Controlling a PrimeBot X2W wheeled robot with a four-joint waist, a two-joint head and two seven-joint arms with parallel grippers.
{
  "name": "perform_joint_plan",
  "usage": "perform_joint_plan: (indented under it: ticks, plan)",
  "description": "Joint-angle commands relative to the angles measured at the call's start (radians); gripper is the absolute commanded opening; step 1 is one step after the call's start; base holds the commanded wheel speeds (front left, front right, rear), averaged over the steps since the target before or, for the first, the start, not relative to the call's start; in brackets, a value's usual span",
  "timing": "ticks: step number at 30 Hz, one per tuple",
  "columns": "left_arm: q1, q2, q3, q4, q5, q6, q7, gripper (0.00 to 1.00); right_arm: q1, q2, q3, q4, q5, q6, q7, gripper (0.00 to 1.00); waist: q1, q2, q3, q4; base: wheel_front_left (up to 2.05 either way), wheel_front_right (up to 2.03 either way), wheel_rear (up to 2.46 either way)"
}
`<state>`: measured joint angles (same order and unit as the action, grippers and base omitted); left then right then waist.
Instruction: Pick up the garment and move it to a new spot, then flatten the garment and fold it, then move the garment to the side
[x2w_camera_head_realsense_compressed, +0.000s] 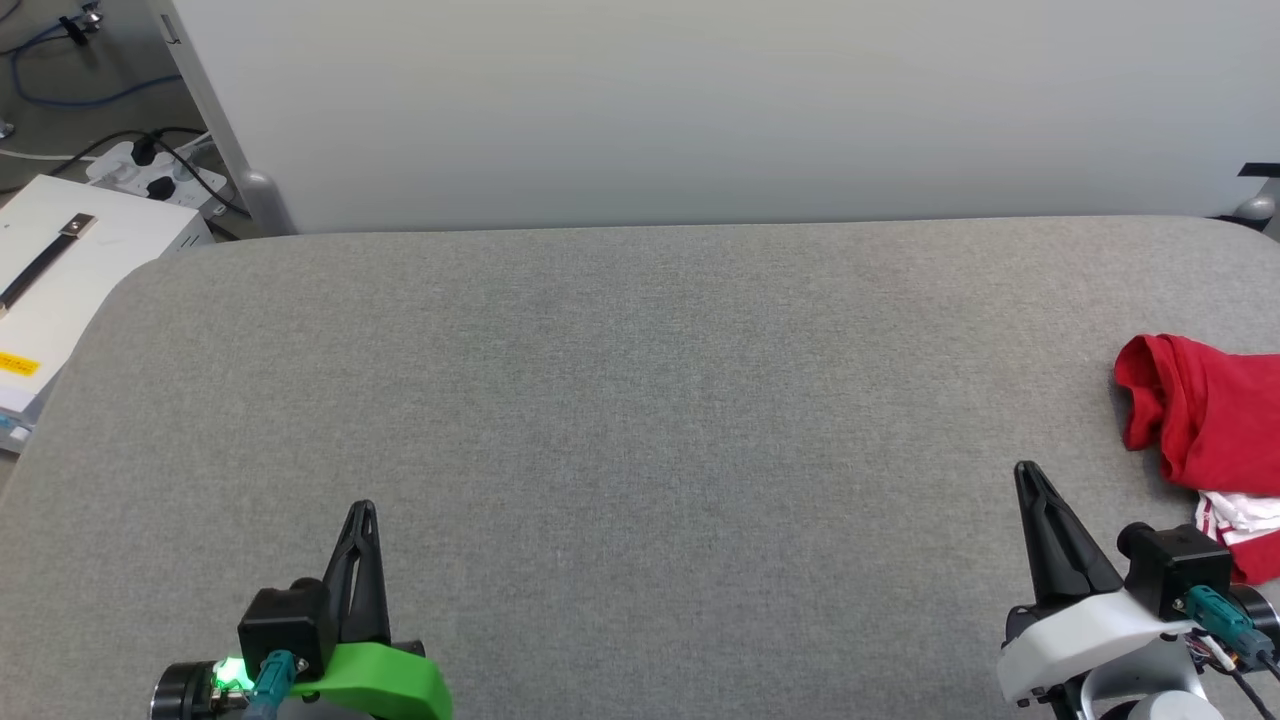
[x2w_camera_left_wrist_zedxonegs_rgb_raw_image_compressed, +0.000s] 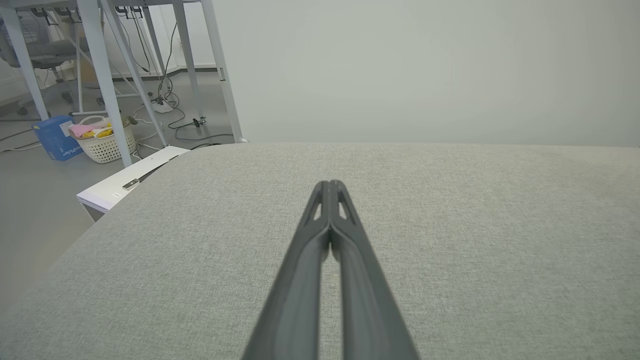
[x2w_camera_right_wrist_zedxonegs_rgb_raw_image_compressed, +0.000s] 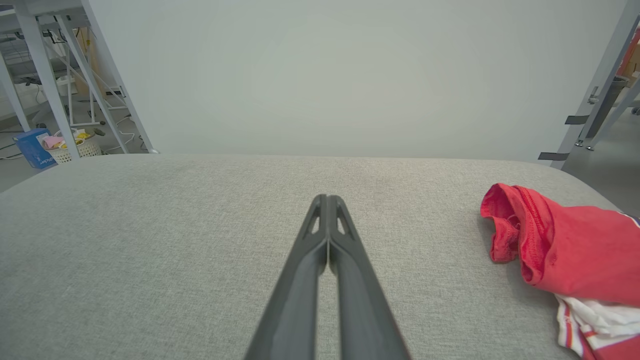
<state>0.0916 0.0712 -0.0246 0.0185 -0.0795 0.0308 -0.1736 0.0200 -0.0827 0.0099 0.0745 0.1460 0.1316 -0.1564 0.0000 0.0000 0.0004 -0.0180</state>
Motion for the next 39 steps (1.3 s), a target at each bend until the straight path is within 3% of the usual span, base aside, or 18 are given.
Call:
perform_joint_plan:
  ticks: [1,39]
  plan:
    - [-0.022,-0.004,0.005,-0.004,0.011,-0.005,0.007,0.00,-0.006,0.003,-0.002,-0.008,-0.011,0.000,0.007,0.00,0.0000,0.0000,0.000,0.000,0.00,0.00,0.00]
    - [-0.054,-0.012,0.014,-0.011,0.043,-0.017,0.083,0.00,-0.013,0.016,-0.006,-0.038,-0.073,-0.001,0.075,0.00,0.0000,0.0000,0.000,0.008,0.00,0.00,0.00]
